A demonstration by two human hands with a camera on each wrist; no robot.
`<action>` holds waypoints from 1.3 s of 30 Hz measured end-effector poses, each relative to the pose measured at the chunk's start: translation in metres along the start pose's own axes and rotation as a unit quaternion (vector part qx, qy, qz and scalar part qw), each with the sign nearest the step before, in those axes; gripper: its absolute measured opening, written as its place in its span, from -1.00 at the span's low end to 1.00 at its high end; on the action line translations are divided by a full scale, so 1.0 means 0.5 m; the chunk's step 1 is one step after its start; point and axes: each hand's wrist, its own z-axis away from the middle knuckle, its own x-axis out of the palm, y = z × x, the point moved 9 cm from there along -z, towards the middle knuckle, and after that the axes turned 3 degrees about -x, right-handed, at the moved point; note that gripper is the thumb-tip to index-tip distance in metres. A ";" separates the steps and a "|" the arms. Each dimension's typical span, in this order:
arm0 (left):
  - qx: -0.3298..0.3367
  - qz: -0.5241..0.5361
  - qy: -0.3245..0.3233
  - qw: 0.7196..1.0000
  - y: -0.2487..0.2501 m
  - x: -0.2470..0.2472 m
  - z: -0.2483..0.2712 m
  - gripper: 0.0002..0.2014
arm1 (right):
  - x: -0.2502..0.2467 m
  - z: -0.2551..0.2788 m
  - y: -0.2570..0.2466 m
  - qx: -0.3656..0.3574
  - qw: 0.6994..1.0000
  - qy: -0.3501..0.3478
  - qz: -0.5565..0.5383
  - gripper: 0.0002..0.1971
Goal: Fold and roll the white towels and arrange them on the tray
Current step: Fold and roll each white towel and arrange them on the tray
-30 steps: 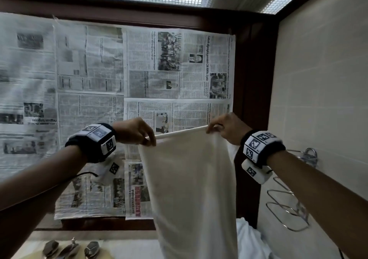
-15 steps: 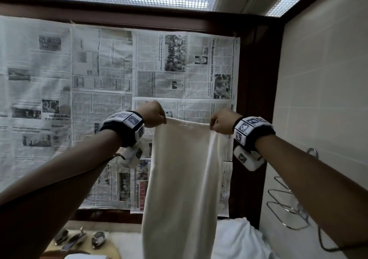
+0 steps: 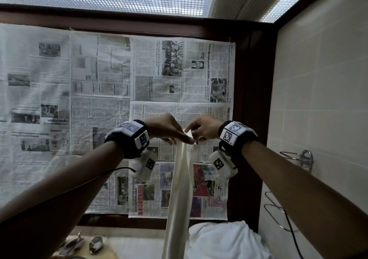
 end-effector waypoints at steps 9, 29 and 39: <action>-0.013 -0.036 0.030 0.999 -0.007 0.009 -0.004 -0.58 | -0.006 0.019 0.007 -0.028 0.997 0.049 0.050 -0.84; 0.097 -0.150 0.210 0.961 -0.014 -0.132 0.019 -0.86 | -0.079 0.037 0.061 -0.058 0.975 0.150 0.155 -0.87; 0.112 -0.222 0.224 0.942 0.014 -0.130 0.030 -0.85 | -0.109 0.047 0.050 -0.075 0.964 0.239 0.095 -0.88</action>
